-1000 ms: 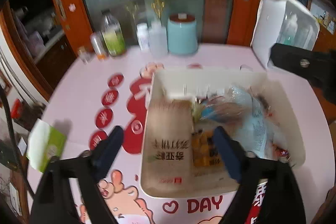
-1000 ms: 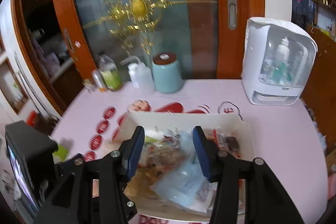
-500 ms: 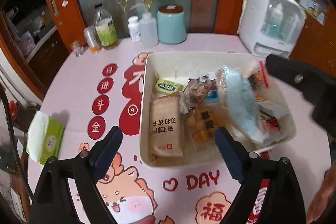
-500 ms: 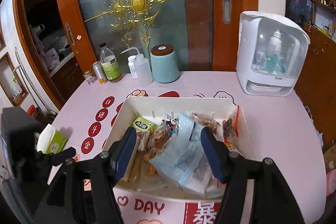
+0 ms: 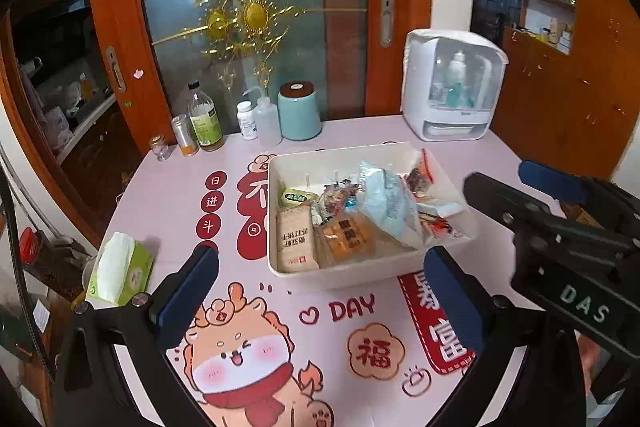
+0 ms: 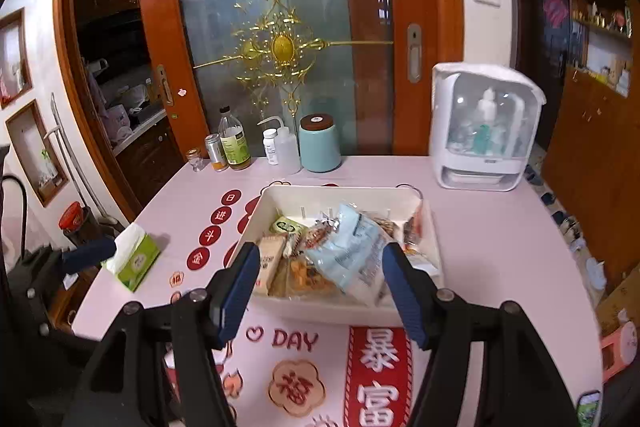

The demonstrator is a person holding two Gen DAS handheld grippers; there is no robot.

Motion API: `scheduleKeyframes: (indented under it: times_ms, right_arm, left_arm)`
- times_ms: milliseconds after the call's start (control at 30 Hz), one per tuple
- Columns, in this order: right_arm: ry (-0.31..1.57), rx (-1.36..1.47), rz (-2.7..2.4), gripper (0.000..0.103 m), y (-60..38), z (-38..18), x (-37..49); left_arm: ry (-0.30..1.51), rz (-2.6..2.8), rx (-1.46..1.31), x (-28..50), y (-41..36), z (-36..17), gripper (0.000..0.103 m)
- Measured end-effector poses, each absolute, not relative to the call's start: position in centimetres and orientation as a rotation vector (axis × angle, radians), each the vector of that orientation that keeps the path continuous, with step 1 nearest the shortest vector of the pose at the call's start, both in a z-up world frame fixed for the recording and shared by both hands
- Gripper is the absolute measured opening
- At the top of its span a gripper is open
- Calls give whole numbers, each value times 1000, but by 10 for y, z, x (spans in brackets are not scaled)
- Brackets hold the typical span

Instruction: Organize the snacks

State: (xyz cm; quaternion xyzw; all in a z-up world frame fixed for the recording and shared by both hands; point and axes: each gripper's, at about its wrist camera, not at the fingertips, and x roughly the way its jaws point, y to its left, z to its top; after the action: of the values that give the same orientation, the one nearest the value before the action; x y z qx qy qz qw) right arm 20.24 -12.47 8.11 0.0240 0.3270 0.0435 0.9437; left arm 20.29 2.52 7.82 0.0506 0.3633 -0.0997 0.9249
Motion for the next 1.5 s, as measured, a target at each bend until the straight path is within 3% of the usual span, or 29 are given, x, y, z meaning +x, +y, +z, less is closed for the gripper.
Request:
scheduleKeyframes:
  times_ms: [100,233,900,1500]
  right_arm:
    - [647,33,60,66,-129,86,168]
    - [636,29,36,77,-138,87,134]
    - [668,108,21,77,-165,40,17]
    - [658,14,-55,83,-151,22,-17]
  left_arm:
    - [742,-197,111,181,25,83,102]
    - [735,-190,123,152,21,82,102]
    - [749,-121,10,30,14,35,102]
    - [751,-62,19,2,11,16,102]
